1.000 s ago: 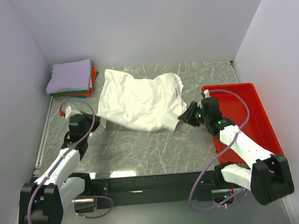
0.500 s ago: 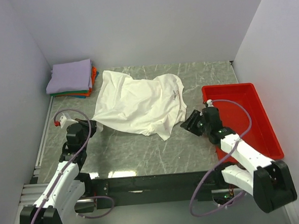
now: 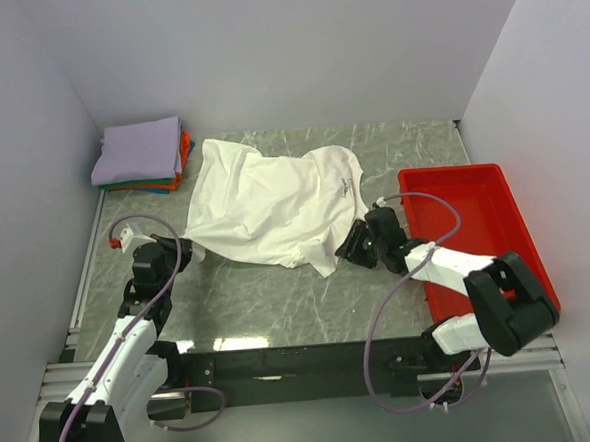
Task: Fold and stack the t-shirts
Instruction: Flatten the tshirt out
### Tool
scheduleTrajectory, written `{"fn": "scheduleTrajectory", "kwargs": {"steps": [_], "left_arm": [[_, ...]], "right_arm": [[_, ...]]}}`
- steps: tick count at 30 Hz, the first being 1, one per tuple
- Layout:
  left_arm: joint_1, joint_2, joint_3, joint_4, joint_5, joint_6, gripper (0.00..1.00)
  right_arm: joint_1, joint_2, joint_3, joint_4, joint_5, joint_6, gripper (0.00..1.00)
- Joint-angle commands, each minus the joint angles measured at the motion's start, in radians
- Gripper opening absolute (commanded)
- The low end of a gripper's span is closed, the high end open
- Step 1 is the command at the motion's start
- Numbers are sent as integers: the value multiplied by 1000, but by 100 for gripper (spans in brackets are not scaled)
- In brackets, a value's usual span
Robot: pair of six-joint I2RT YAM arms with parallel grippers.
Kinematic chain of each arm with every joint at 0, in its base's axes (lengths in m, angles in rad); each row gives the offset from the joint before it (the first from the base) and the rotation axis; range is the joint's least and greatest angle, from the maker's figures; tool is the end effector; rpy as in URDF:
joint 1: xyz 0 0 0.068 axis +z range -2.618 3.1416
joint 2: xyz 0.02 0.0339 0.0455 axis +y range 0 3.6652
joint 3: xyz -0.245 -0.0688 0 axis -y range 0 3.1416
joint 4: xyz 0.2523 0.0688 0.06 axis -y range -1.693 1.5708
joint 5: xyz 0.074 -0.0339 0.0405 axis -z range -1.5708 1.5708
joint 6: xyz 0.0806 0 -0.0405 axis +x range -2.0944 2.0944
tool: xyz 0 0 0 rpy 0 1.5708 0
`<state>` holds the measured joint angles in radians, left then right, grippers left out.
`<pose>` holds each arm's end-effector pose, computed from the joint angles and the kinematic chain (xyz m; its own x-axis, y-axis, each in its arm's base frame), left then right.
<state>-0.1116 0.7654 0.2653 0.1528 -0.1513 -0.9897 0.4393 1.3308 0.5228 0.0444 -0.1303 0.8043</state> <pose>0.2379 -0.0144 0.1626 -0.1600 -0.8136 -0.5590 -0.2996 0.5796 -0.7578 0.2586 0.1331 0.1041 -0.7991 0.4137 -0.4363 0.0994 0.8066 0.5827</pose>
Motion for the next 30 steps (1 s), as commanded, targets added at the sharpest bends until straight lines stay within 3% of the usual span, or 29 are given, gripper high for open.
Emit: {"fn": "scheduleTrajectory", "kwargs": {"steps": [1, 17, 30], "left_arm": [[4, -1, 8, 33, 15, 11, 1], [4, -6, 28, 19, 12, 28, 1], [4, -23, 35, -5, 4, 31, 1]], "right_arm": [[13, 57, 43, 69, 64, 24, 50], [22, 215, 75, 216, 101, 64, 42], [24, 30, 46, 118, 80, 78, 1]]}}
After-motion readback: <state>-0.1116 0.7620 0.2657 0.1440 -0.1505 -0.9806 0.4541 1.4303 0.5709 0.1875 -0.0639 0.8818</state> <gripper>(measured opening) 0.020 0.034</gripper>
